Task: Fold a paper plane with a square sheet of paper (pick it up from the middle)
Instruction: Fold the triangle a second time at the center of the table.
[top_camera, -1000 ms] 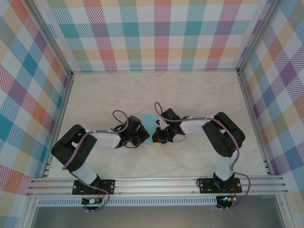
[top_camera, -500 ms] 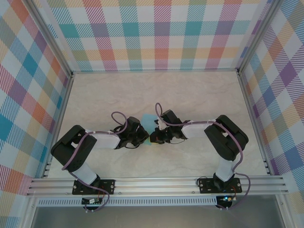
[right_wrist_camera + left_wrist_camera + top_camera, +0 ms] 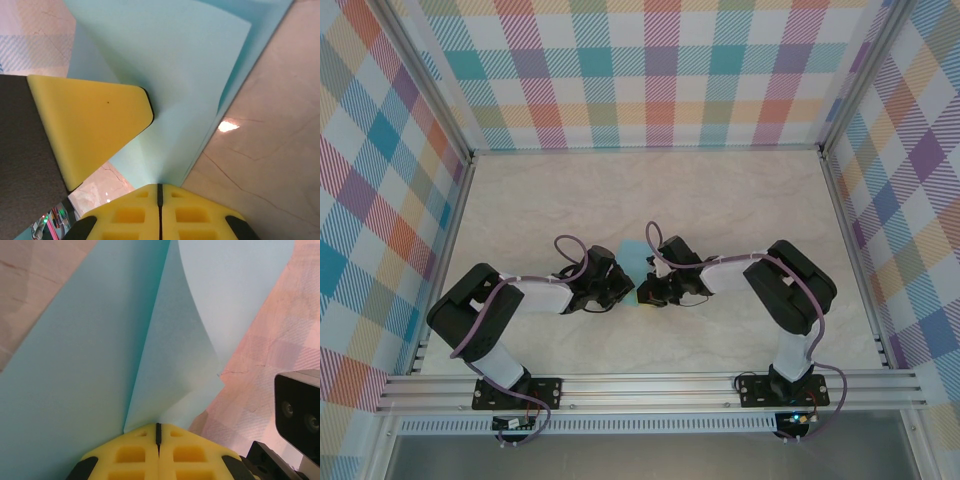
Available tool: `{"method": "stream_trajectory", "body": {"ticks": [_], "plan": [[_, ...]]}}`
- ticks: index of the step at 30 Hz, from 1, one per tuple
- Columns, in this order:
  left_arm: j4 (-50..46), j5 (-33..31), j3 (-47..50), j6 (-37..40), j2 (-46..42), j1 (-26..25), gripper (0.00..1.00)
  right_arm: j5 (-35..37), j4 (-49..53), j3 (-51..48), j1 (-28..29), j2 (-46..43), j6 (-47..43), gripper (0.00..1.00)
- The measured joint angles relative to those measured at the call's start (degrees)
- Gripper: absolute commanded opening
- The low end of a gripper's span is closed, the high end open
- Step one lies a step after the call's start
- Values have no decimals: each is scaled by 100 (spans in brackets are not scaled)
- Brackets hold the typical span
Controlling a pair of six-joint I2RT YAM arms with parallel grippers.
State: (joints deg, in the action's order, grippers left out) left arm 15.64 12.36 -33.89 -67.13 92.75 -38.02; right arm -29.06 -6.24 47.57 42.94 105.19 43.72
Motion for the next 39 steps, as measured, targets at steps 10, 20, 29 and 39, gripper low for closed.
{"method": "stream_trajectory", "body": {"ticks": [10,20,29,39], "plan": [[0,0,0,0,0,0,5,52,105,0,26,-293,-44,8],[0,0,11,4,-15,0,5,39,72,0,116,-59,-46,8],[-96,-2,87,28,-157,0,8,90,149,4,138,-59,-116,8],[-514,-87,68,380,-623,2,15,162,326,87,140,-59,-238,8]]}}
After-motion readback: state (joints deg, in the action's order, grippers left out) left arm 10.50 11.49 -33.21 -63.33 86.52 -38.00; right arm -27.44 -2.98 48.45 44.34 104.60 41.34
